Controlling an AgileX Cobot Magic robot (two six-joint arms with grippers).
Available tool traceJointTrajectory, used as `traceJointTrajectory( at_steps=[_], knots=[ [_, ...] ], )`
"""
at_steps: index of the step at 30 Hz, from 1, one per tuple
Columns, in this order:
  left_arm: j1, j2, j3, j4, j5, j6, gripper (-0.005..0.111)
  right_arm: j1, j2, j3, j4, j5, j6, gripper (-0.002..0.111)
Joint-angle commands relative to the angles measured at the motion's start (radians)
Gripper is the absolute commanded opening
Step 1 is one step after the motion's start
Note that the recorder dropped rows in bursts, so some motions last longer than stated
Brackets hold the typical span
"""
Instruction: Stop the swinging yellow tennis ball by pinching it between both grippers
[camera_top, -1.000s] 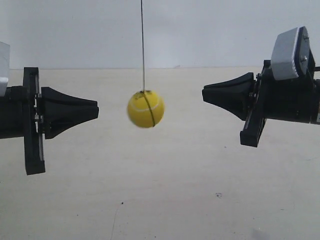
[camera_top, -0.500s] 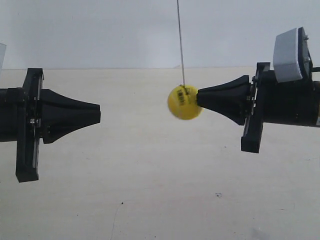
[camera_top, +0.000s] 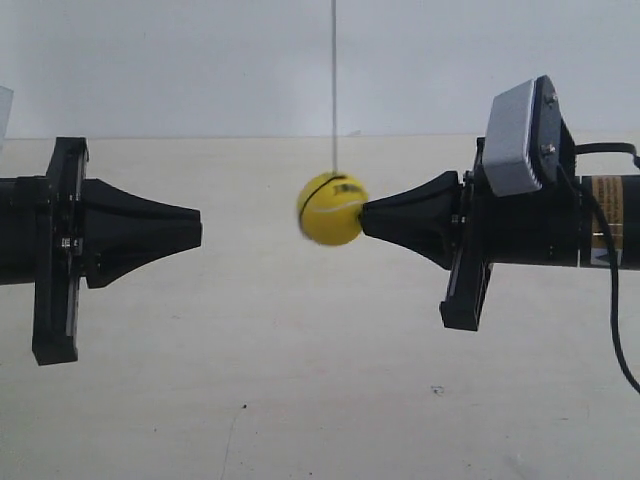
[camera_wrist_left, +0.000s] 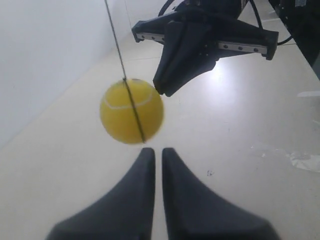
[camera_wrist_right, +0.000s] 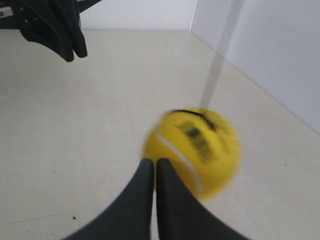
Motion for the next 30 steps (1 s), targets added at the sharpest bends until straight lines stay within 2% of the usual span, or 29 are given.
traceJointTrajectory(
  at_steps=[1, 11, 24, 30],
  knots=[
    [0.002, 0.033, -0.005, -0.012, -0.011, 0.009, 0.005, 0.001, 0.001, -0.006, 0.009, 0.016, -0.005, 0.000],
    [0.002, 0.140, -0.046, 0.007, -0.011, 0.012, 0.005, 0.001, 0.001, -0.014, 0.010, 0.015, -0.007, 0.000],
    [0.000, 0.143, -0.048, 0.016, -0.011, 0.010, 0.005, 0.001, 0.003, -0.014, 0.015, -0.029, -0.013, 0.000],
    [0.000, 0.143, -0.048, 0.023, -0.011, 0.010, 0.005, 0.001, 0.074, -0.046, 0.008, -0.041, -0.001, 0.000]
  ],
)
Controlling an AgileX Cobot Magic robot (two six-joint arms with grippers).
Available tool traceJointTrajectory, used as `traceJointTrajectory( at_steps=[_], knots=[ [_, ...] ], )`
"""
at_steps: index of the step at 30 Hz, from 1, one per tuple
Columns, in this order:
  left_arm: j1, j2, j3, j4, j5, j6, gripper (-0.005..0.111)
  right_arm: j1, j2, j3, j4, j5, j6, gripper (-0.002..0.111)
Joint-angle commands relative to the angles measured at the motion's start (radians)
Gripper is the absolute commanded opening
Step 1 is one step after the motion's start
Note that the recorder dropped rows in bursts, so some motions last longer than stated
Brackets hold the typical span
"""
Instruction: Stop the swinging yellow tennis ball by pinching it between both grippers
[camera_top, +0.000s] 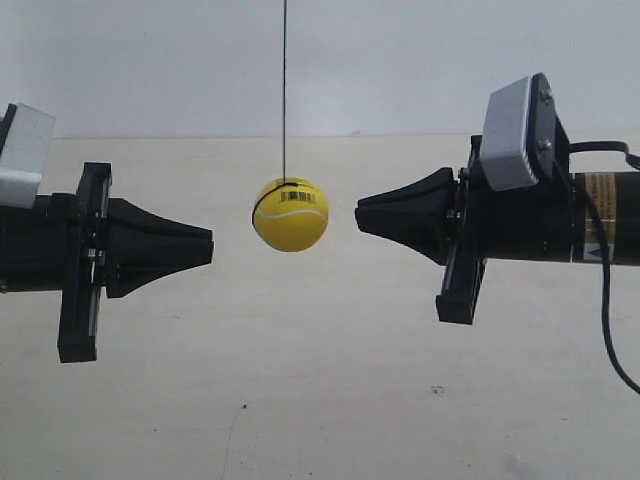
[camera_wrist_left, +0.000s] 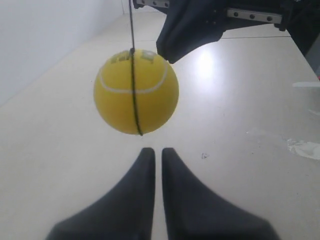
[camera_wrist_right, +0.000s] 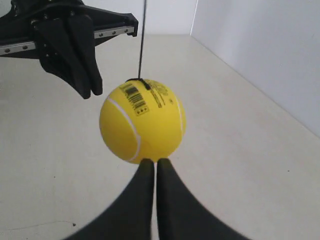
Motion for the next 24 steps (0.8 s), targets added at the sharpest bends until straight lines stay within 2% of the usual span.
traceJointTrajectory(
  at_steps=[1, 8, 24],
  knots=[
    [0.000, 0.001, -0.006, 0.004, -0.009, 0.001, 0.005, 0.001, 0.061, -0.036, 0.002, -0.021, 0.005, 0.000],
    [0.000, 0.001, -0.006, -0.021, -0.009, 0.015, 0.005, 0.001, 0.108, -0.071, -0.024, -0.081, 0.018, 0.000],
    [0.000, 0.001, -0.017, -0.026, -0.009, 0.027, 0.005, 0.001, 0.108, -0.076, -0.033, -0.089, 0.028, 0.000]
  ],
)
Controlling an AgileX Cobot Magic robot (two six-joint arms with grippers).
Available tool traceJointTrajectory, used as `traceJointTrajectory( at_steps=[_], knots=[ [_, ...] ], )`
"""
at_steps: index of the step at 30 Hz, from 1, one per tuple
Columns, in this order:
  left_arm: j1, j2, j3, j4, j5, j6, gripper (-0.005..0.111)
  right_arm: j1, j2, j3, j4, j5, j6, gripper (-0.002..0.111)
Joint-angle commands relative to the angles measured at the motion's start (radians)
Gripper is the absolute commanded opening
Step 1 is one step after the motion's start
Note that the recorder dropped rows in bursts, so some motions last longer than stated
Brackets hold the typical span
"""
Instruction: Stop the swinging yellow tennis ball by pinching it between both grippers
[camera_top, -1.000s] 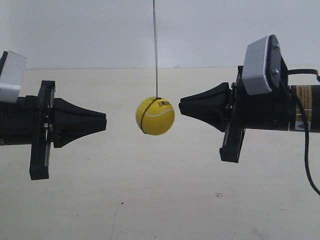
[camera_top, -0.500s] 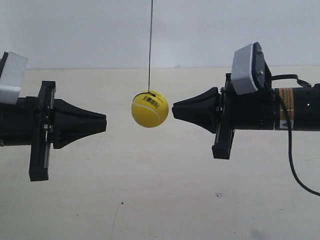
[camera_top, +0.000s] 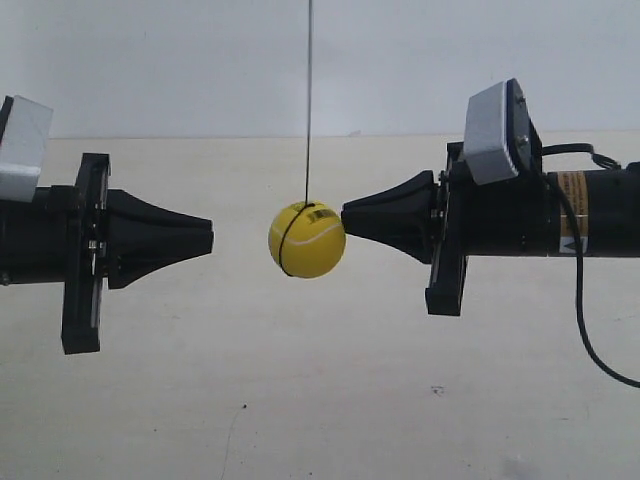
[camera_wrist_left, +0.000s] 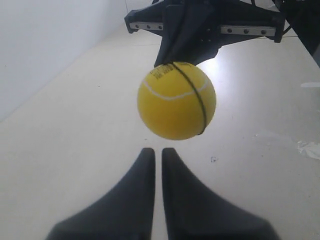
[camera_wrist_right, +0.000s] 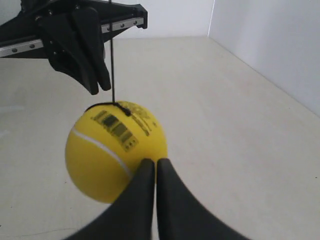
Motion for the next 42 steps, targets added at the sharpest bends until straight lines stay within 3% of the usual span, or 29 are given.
traceJointTrajectory(
  at_steps=[1, 13, 42],
  knots=[
    [0.000, 0.001, -0.004, -0.011, -0.009, 0.003, 0.005, 0.001, 0.000, -0.006, -0.002, -0.018, 0.001, 0.000],
    [-0.062, 0.068, -0.043, -0.034, -0.009, 0.014, 0.005, 0.002, 0.000, -0.006, -0.004, -0.029, 0.008, 0.000],
    [-0.062, 0.073, -0.059, 0.004, -0.009, -0.024, 0.005, 0.002, -0.008, -0.006, -0.072, 0.062, 0.053, 0.000]
  ],
)
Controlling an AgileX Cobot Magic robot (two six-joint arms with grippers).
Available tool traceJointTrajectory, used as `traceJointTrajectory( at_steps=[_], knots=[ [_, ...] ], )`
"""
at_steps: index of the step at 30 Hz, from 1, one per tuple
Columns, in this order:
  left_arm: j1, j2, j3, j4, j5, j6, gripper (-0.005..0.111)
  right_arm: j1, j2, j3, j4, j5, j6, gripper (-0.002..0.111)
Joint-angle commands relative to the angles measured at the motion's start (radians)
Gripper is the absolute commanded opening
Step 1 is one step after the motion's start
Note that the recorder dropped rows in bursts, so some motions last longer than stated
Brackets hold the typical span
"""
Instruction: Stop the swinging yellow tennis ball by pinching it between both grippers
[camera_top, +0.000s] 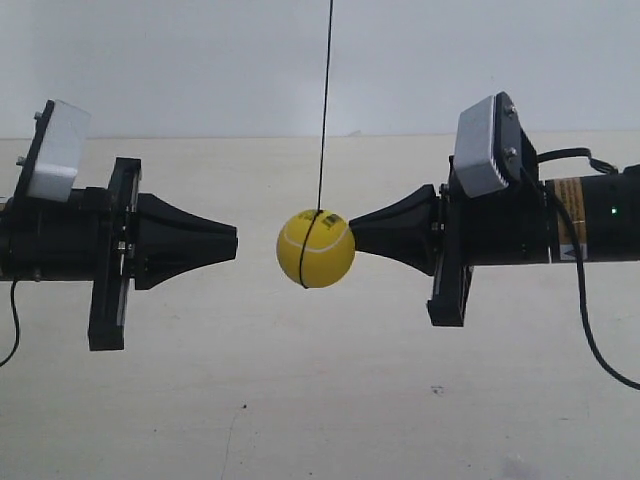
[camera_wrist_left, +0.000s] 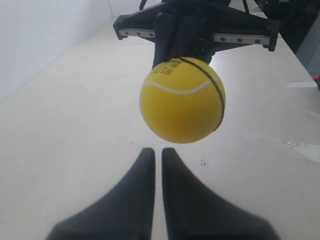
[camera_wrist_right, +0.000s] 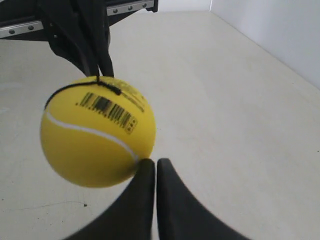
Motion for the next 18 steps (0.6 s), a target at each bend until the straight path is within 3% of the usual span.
traceJointTrajectory(
  at_steps=[1, 18],
  knots=[
    [-0.010, 0.002, -0.003, 0.001, -0.009, -0.009, 0.005, 0.002, -0.006, -0.004, -0.018, -0.008, 0.016, 0.000],
    [-0.026, 0.014, -0.006, -0.066, -0.009, 0.047, 0.005, 0.002, -0.006, -0.004, -0.015, -0.074, -0.007, 0.000]
  ],
)
